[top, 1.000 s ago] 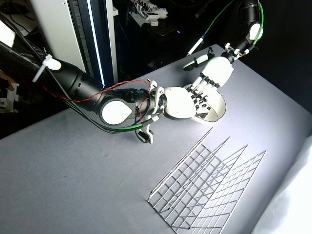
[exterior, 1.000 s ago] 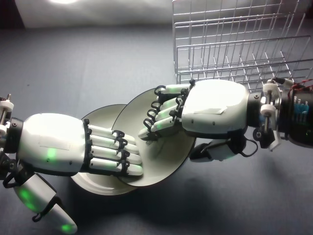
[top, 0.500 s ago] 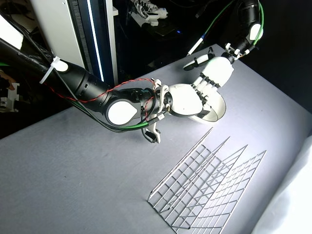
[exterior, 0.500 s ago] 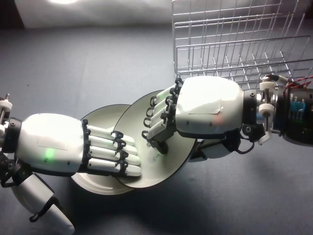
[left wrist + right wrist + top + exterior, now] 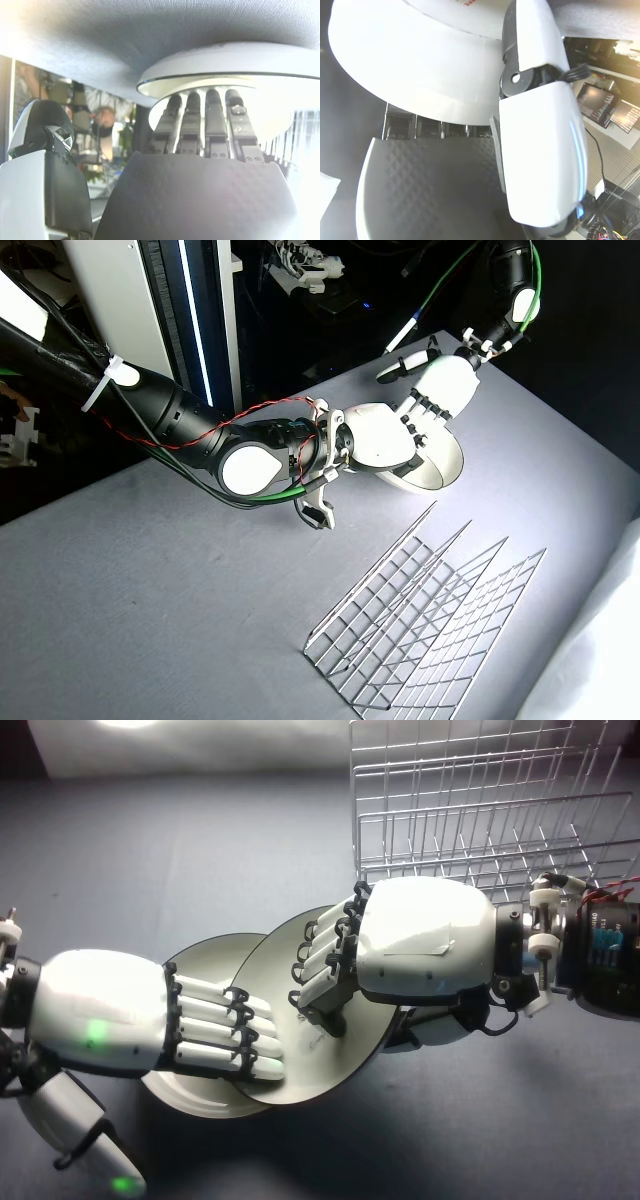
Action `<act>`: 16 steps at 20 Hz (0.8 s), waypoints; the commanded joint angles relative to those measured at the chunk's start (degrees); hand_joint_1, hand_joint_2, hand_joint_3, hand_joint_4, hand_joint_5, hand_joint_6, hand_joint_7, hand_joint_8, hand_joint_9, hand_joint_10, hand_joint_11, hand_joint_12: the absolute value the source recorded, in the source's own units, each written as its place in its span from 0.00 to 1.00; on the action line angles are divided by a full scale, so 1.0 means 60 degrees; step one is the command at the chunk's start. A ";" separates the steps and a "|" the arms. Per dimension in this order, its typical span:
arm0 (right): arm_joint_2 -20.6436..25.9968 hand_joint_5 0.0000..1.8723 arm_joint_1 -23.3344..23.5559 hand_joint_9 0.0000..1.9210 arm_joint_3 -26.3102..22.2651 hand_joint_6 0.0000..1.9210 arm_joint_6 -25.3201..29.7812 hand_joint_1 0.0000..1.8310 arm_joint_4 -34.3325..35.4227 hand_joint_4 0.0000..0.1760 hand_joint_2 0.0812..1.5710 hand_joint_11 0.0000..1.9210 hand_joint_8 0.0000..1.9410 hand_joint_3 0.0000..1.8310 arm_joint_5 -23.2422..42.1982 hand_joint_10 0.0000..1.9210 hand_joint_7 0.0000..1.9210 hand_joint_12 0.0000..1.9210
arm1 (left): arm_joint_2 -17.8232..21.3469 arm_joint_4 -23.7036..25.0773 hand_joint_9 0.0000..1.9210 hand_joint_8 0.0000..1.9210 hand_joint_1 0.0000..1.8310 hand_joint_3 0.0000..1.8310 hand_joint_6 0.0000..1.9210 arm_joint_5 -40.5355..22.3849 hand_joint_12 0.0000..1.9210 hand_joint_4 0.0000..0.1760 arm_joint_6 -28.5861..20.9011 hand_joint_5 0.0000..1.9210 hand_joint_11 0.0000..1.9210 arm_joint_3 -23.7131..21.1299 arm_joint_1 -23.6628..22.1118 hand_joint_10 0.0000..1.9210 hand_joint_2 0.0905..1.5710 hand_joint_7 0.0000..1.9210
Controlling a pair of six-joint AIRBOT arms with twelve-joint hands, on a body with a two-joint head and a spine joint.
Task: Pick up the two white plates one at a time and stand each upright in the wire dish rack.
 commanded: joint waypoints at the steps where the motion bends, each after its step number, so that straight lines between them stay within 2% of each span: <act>1: 0.0018 0.46 0.0022 0.52 -0.0001 0.57 0.0081 0.75 0.0346 0.00 0.70 0.39 0.51 0.00 0.0411 0.59 0.48 0.65 | 0.0171 -0.0334 0.00 0.00 0.00 0.00 0.00 -0.0271 0.00 0.00 -0.0105 0.00 0.00 0.0079 -0.0122 0.00 0.65 0.00; 9: 0.0087 0.48 0.0191 0.52 -0.0099 0.54 -0.0042 0.75 0.0346 0.00 0.69 0.40 0.49 0.00 0.0789 0.58 0.50 0.63 | 0.1384 -0.0337 0.00 0.00 0.00 0.00 0.00 -0.0649 0.00 0.00 -0.1042 0.00 0.00 0.0007 -0.0943 0.00 0.65 0.00; 10: 0.0151 0.48 0.0288 0.52 -0.0213 0.52 -0.0041 0.81 0.0347 0.00 0.69 0.38 0.47 0.00 0.0824 0.53 0.50 0.83 | 0.1583 -0.0339 0.00 0.00 0.00 0.00 0.00 -0.0662 0.00 0.00 -0.1232 0.00 0.00 0.0027 -0.0999 0.00 0.65 0.00; 13: 0.0394 0.48 0.0558 0.52 -0.0614 0.52 -0.0021 0.81 0.0347 0.00 0.69 0.38 0.43 0.00 0.0832 0.53 0.52 0.84 | 0.1945 -0.0358 0.00 0.00 0.00 0.00 0.00 -0.0880 0.00 0.00 -0.1386 0.00 0.00 0.0034 -0.1012 0.00 0.64 0.00; 14: 0.0480 0.48 0.0646 0.52 -0.0776 0.52 0.0002 0.81 0.0347 0.00 0.69 0.38 0.44 0.00 0.0802 0.53 0.52 0.85 | 0.2032 -0.0364 0.00 0.00 0.00 0.00 0.00 -0.0911 0.00 0.00 -0.1386 0.00 0.00 0.0025 -0.1012 0.00 0.65 0.00; 15: 0.0569 0.48 0.0722 0.51 -0.0914 0.54 0.0004 0.76 0.0347 0.00 0.69 0.37 0.47 0.00 0.0766 0.58 0.51 0.72 | 0.2090 -0.0409 0.00 0.00 0.00 0.00 0.00 -0.0967 0.00 0.00 -0.1383 0.00 0.00 0.0015 -0.1008 0.00 0.65 0.00; 16: 0.0692 0.48 0.0822 0.51 -0.1088 0.54 0.0012 0.76 0.0348 0.00 0.69 0.38 0.49 0.00 0.0728 0.60 0.50 0.68 | 0.2126 -0.0593 0.00 0.00 0.00 0.00 0.00 -0.1035 0.00 0.00 -0.1277 0.00 0.00 0.0007 -0.0935 0.00 0.66 0.00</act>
